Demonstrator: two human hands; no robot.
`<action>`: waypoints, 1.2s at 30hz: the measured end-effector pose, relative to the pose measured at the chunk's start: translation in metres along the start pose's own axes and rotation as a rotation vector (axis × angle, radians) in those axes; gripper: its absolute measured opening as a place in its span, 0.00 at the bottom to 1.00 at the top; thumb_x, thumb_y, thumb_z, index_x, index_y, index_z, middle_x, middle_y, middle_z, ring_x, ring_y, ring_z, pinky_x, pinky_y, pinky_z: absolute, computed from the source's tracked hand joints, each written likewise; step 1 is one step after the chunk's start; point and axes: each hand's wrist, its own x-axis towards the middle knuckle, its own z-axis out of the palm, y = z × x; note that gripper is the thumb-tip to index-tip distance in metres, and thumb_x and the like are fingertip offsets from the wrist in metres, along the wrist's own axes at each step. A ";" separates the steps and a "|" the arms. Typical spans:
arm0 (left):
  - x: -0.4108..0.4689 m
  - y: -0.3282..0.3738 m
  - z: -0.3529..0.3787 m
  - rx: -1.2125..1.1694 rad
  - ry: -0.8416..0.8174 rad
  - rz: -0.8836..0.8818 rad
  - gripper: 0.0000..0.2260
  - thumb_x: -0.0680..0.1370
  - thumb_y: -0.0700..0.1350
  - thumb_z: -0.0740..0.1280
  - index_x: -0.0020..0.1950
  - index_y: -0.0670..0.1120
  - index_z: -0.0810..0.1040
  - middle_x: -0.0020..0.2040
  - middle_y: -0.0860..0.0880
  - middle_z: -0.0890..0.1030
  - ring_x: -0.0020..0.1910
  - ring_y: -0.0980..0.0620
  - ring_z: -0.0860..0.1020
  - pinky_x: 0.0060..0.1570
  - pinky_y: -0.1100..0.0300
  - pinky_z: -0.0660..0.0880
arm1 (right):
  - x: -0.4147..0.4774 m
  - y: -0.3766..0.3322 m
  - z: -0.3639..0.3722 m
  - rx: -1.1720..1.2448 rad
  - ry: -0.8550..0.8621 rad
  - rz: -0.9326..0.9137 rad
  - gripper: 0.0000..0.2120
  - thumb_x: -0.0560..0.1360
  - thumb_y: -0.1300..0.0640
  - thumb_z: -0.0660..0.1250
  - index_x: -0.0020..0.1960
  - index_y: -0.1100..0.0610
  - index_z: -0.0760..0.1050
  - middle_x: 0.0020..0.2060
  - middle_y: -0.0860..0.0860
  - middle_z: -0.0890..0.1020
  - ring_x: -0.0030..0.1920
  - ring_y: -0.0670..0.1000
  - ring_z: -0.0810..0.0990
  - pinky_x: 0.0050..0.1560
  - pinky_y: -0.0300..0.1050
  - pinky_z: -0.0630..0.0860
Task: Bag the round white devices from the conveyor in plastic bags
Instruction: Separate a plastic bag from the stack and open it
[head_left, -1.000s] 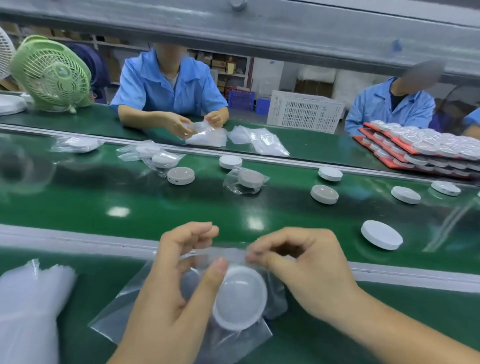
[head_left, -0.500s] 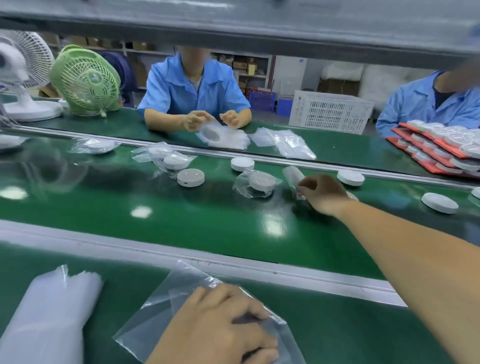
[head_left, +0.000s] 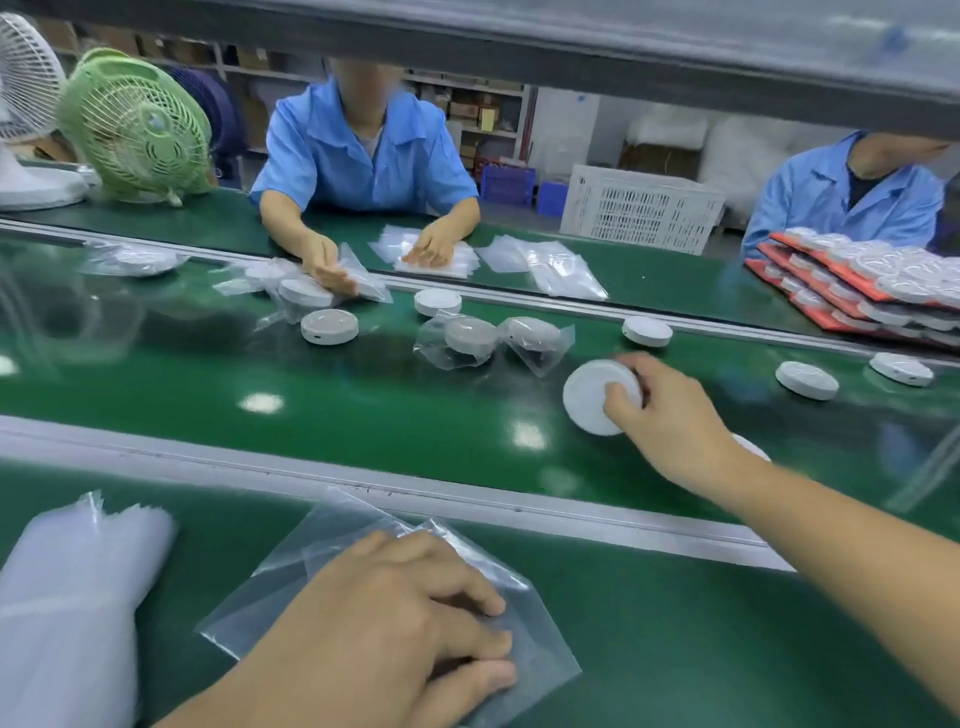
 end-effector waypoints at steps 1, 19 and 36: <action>0.000 -0.001 -0.002 0.005 -0.013 0.005 0.08 0.76 0.66 0.65 0.45 0.69 0.83 0.50 0.71 0.79 0.49 0.66 0.77 0.47 0.59 0.77 | -0.026 -0.015 -0.005 0.112 -0.013 -0.049 0.10 0.79 0.51 0.65 0.57 0.37 0.76 0.49 0.40 0.83 0.47 0.42 0.80 0.43 0.29 0.71; 0.003 0.016 -0.008 -0.677 0.151 -0.282 0.08 0.76 0.59 0.69 0.52 0.64 0.85 0.52 0.66 0.83 0.56 0.62 0.81 0.57 0.59 0.78 | -0.165 -0.068 -0.014 -0.140 0.194 -0.962 0.11 0.84 0.60 0.64 0.60 0.57 0.84 0.60 0.51 0.84 0.61 0.50 0.83 0.58 0.44 0.80; 0.014 0.030 -0.006 -0.889 0.488 -0.391 0.15 0.80 0.61 0.60 0.67 0.70 0.70 0.66 0.67 0.74 0.68 0.68 0.70 0.63 0.62 0.67 | -0.077 -0.107 0.002 0.493 -0.126 -0.198 0.26 0.79 0.39 0.61 0.33 0.59 0.69 0.26 0.48 0.68 0.30 0.45 0.67 0.32 0.43 0.66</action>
